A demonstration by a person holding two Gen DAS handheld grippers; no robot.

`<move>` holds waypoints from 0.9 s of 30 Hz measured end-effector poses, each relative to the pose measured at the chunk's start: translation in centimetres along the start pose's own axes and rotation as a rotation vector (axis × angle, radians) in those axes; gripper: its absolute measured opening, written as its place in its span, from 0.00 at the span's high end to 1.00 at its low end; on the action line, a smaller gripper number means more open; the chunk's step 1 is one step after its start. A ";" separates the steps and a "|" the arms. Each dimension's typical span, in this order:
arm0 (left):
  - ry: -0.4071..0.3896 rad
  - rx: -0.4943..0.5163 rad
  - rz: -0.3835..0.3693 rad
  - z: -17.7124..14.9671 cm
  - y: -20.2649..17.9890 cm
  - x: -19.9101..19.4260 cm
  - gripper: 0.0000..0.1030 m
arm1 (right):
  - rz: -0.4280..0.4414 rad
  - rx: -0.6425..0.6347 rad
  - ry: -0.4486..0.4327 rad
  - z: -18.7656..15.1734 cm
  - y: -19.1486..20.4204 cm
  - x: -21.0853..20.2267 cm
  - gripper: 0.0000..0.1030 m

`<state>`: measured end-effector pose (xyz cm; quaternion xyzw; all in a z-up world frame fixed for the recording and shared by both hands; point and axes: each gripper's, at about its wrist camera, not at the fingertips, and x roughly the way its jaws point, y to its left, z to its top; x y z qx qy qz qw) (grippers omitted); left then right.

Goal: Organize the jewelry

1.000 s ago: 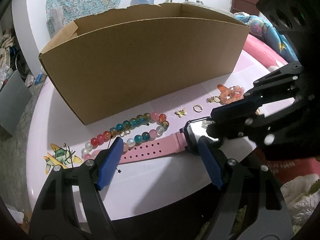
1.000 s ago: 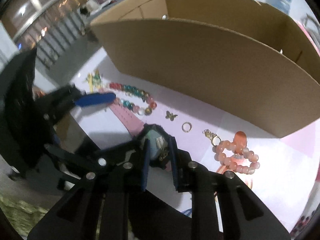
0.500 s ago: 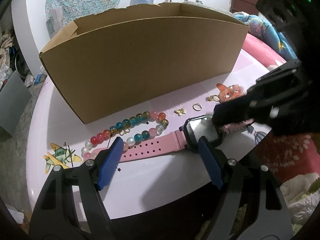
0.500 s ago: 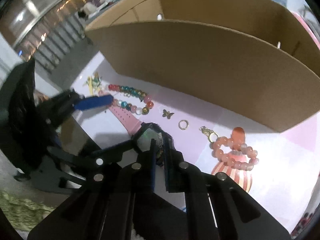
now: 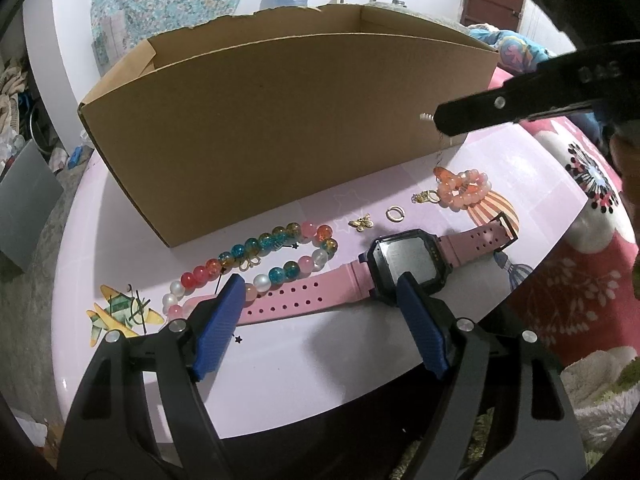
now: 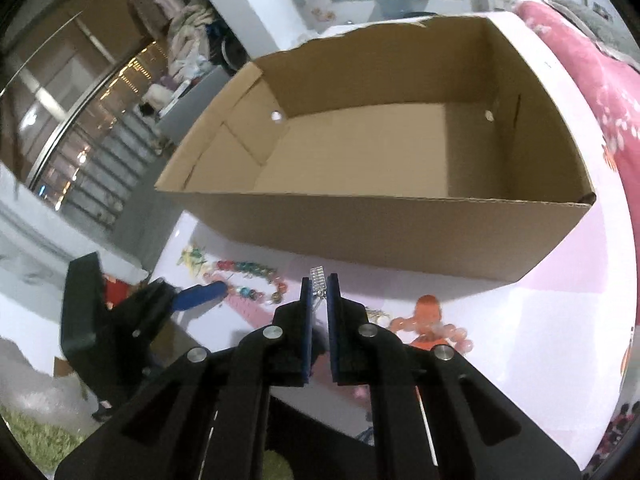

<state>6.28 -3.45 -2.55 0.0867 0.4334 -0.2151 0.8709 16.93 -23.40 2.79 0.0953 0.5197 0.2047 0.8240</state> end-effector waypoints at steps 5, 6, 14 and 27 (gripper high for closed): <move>0.013 0.003 0.013 -0.1 -0.1 -0.2 0.21 | -0.071 0.000 -0.008 -0.5 -0.3 -0.1 0.65; 0.008 0.006 0.018 -0.2 -0.2 -0.4 0.20 | -0.074 -0.003 -0.026 -0.8 -0.2 -0.5 0.61; -0.079 -0.061 0.003 -0.9 0.2 -3.8 0.12 | -0.237 -0.091 -0.123 -3.2 1.9 -3.0 0.33; -0.112 -0.268 -0.177 -4.7 2.1 -9.1 0.08 | -0.344 -0.032 -0.306 -7.6 4.7 -7.6 0.06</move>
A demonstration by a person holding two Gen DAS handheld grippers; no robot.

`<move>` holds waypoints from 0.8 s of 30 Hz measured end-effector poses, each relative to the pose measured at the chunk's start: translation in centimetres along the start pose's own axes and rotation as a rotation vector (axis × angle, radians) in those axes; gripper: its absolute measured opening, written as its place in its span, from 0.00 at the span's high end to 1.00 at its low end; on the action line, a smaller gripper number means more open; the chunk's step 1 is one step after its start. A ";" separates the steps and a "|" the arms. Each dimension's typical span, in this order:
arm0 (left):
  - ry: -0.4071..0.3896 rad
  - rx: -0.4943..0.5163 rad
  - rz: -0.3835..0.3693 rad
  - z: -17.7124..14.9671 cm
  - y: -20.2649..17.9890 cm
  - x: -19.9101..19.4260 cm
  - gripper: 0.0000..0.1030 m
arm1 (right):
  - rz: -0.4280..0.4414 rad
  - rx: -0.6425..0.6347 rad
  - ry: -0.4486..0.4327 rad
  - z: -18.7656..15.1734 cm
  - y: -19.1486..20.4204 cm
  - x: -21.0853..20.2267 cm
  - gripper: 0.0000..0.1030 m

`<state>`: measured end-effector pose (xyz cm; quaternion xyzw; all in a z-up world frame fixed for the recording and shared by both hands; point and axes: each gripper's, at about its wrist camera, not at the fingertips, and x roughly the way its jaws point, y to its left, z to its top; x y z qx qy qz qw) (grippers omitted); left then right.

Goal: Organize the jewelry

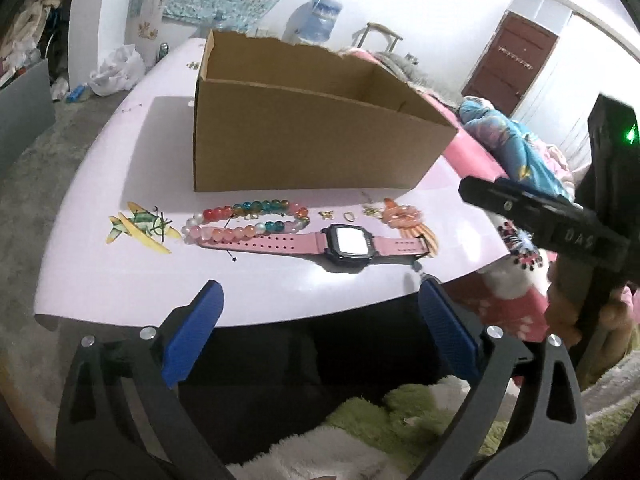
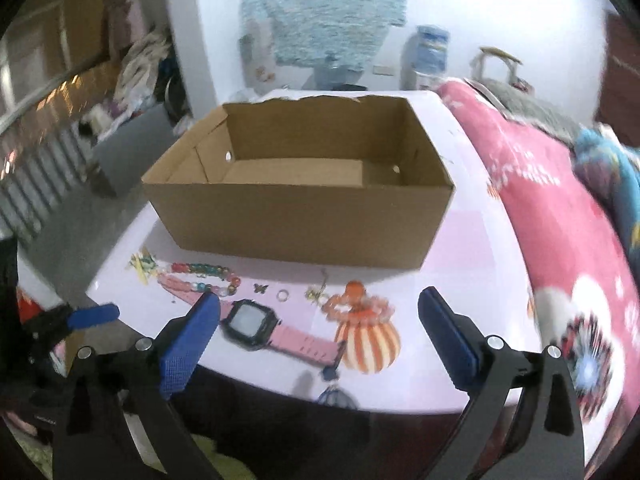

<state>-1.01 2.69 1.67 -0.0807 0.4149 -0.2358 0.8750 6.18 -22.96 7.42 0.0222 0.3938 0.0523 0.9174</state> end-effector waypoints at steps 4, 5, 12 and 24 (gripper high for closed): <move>-0.040 0.034 -0.025 0.3 -1.3 -1.1 0.08 | -0.023 0.084 -0.064 -1.5 0.5 -2.4 0.06; -0.044 0.033 -0.036 0.2 -1.3 -1.2 0.08 | -0.016 0.099 -0.065 -1.8 0.6 -2.8 0.06; -0.057 0.029 -0.125 0.7 -1.7 -1.4 0.08 | 0.004 0.147 -0.016 -2.9 0.4 -3.7 0.06; -0.007 0.090 -0.223 0.7 -3.1 -0.9 0.08 | -0.037 0.202 -0.037 -3.6 -1.0 -4.5 0.06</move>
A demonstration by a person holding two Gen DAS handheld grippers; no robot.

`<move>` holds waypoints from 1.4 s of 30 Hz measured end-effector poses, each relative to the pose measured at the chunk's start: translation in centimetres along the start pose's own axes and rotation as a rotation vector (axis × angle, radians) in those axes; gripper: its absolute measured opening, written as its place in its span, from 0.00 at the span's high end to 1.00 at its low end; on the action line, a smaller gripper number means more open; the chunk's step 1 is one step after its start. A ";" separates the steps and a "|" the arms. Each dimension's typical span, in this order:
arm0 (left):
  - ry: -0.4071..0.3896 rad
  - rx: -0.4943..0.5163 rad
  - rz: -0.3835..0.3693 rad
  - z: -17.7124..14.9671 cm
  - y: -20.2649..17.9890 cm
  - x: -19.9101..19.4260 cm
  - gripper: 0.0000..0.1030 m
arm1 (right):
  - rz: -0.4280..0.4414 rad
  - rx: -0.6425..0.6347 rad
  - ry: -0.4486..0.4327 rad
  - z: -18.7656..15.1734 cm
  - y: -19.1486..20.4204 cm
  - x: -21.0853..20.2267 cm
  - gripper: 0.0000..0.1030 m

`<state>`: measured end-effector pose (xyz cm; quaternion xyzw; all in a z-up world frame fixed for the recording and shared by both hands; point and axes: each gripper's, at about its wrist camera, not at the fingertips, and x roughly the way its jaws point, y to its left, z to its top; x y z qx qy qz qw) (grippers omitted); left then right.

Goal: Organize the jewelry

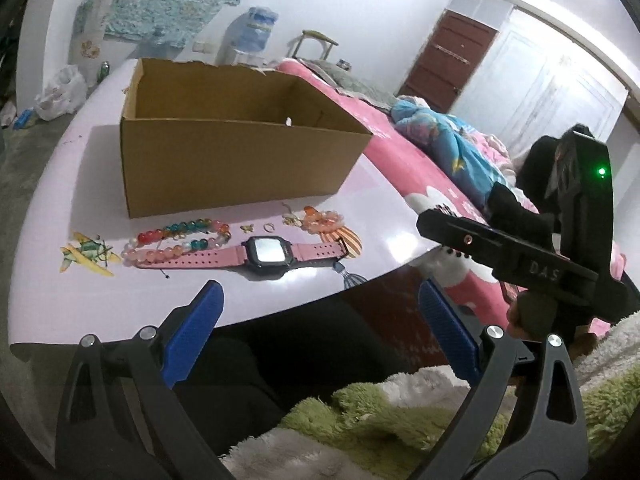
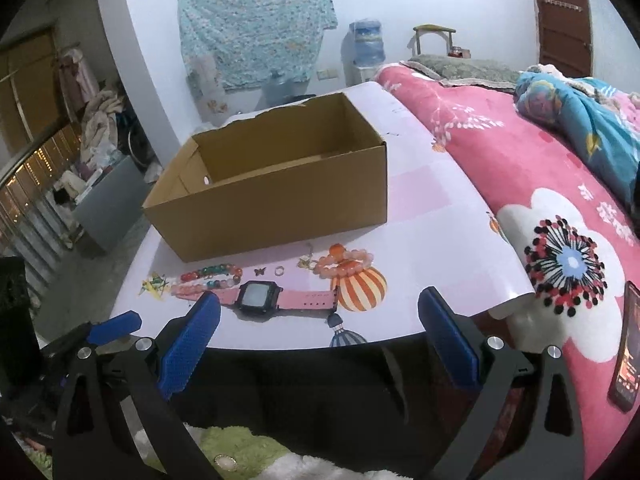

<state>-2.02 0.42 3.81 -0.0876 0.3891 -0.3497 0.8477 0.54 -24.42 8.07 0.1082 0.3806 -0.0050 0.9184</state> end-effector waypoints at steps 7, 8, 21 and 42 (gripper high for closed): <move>0.028 0.004 -0.104 0.3 0.2 0.9 0.08 | 0.080 0.007 0.054 0.2 -0.2 1.7 0.06; 0.035 0.003 -0.097 0.4 0.3 1.1 0.08 | 0.106 -0.001 0.058 0.3 -0.1 2.0 0.06; 0.014 0.146 0.260 1.2 1.8 3.1 0.08 | 0.117 -0.482 -0.082 0.9 3.9 4.9 0.06; 0.057 0.185 0.402 -0.3 4.7 4.1 0.33 | 0.296 -0.727 0.273 -0.9 7.1 14.4 0.37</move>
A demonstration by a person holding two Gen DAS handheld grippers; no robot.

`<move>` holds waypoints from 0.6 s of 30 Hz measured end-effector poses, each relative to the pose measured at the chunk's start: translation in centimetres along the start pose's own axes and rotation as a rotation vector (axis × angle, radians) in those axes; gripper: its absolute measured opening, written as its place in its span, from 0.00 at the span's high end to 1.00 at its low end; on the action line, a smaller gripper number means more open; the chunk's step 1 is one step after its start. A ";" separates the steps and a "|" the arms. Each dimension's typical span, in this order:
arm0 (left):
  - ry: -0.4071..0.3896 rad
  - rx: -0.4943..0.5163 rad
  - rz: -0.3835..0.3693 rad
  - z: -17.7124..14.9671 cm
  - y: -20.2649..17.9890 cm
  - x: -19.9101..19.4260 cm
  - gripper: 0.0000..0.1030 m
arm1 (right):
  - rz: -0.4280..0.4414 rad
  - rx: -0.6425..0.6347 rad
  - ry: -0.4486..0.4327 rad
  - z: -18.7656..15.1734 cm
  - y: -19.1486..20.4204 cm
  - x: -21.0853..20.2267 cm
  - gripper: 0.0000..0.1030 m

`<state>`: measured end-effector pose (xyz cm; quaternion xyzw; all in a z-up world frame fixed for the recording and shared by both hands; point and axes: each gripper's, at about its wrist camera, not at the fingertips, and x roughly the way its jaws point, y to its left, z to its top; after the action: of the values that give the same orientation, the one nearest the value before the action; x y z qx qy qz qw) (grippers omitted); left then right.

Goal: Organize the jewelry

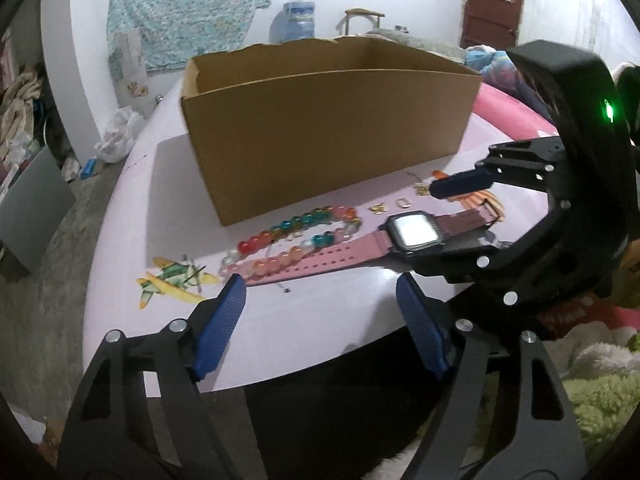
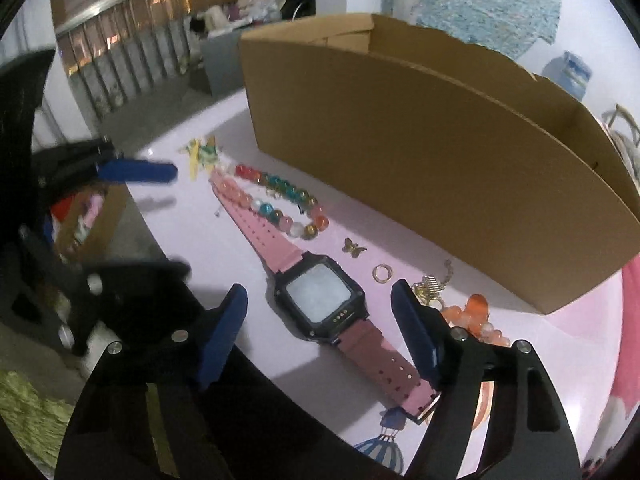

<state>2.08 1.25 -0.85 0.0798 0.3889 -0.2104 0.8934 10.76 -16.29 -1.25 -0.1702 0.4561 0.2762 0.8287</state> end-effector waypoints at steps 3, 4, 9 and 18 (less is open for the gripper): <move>0.001 0.016 -0.010 0.0 0.3 0.2 0.35 | -0.013 -0.031 0.047 -0.2 0.5 0.9 0.49; 0.002 0.027 -0.015 0.0 0.2 0.3 0.36 | -0.009 -0.033 0.051 -0.2 0.5 0.8 0.50; 0.006 0.096 -0.038 0.2 -0.9 0.8 0.36 | 0.068 -0.027 0.094 -0.5 0.0 0.3 0.51; 0.066 0.292 -0.026 -0.6 -4.3 2.3 0.36 | 0.321 0.004 0.220 -0.4 -3.6 0.5 0.51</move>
<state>1.16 -3.18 -2.83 0.2107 0.3841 -0.2737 0.8563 12.92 -19.20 -1.74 -0.1230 0.5658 0.3835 0.7195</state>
